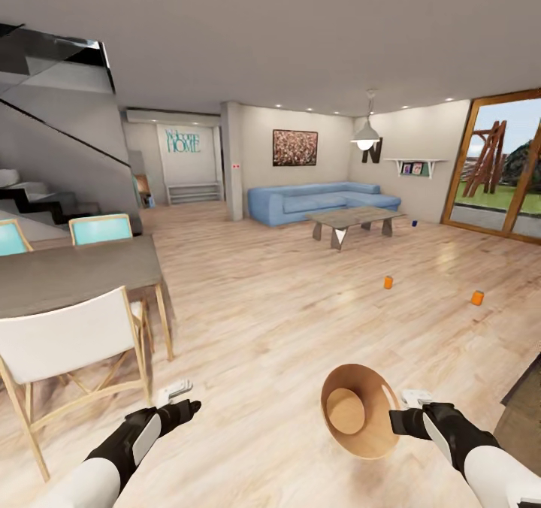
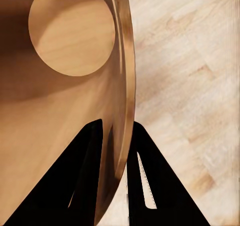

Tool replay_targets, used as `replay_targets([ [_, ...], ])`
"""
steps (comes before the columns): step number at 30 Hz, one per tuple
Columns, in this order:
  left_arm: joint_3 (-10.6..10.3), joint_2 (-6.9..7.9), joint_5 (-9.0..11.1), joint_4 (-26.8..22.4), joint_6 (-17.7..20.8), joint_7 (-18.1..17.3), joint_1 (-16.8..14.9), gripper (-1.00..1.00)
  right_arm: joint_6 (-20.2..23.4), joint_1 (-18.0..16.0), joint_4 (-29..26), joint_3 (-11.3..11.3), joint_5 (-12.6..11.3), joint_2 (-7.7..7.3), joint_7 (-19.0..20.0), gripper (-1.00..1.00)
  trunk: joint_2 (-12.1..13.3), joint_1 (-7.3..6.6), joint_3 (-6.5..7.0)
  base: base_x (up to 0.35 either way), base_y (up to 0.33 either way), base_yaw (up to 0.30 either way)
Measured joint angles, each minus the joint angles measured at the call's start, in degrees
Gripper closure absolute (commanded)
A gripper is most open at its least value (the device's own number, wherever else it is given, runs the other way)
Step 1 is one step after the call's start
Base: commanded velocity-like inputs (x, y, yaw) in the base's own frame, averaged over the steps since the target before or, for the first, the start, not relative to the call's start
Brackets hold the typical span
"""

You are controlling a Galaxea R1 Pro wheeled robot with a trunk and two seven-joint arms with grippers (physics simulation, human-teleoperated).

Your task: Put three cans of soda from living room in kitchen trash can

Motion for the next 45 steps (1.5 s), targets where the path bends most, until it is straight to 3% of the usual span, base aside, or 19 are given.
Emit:
replay_targets([
  [45, 0.03, -0.02, 0.01, 0.0, 0.0, 0.0, 0.0, -1.0, 0.01, 0.0, -0.04, -0.11, -0.37, 0.34, 0.11, 1.0, 0.0, 0.0, 0.13, 0.323, 0.057, -0.017],
])
